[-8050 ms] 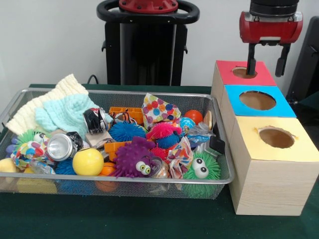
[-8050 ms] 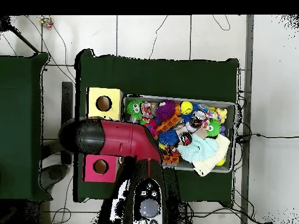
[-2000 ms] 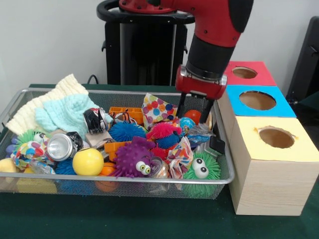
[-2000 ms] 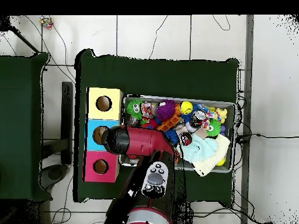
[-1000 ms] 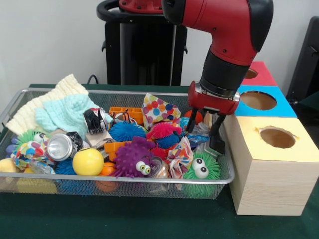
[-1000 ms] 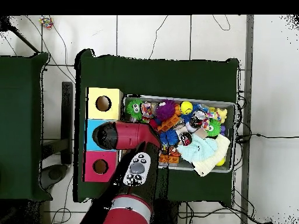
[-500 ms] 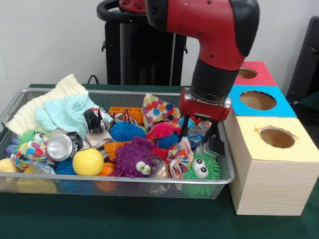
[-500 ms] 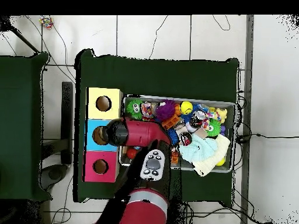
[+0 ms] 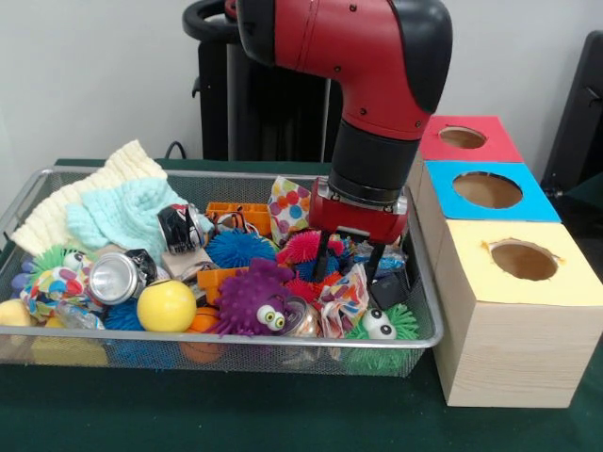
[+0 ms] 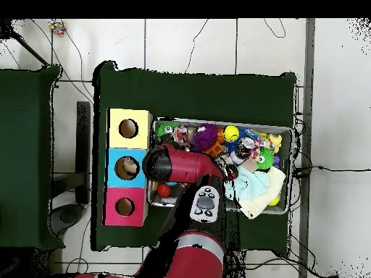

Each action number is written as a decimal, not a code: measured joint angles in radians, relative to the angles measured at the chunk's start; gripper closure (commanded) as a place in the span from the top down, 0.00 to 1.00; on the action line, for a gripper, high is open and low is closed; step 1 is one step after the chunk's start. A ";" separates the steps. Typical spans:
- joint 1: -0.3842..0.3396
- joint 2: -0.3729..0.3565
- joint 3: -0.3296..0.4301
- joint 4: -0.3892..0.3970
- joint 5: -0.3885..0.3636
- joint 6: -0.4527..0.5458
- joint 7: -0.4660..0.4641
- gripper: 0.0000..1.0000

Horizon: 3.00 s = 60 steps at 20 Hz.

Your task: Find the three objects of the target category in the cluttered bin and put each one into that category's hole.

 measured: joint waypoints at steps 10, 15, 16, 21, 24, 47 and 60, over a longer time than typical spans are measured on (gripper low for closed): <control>0.103 -0.049 -0.033 0.080 -0.011 -0.060 0.000 1.00; 0.130 -0.089 -0.030 0.117 -0.011 -0.052 0.000 1.00; 0.130 -0.097 -0.029 0.123 -0.011 -0.049 0.000 1.00; 0.124 -0.160 -0.021 0.165 -0.012 -0.011 0.000 1.00; 0.115 -0.180 -0.020 0.174 -0.012 0.002 0.000 1.00; 0.094 -0.036 -0.024 0.147 -0.011 0.004 0.000 1.00; 0.106 -0.026 -0.028 0.147 -0.011 0.004 0.000 1.00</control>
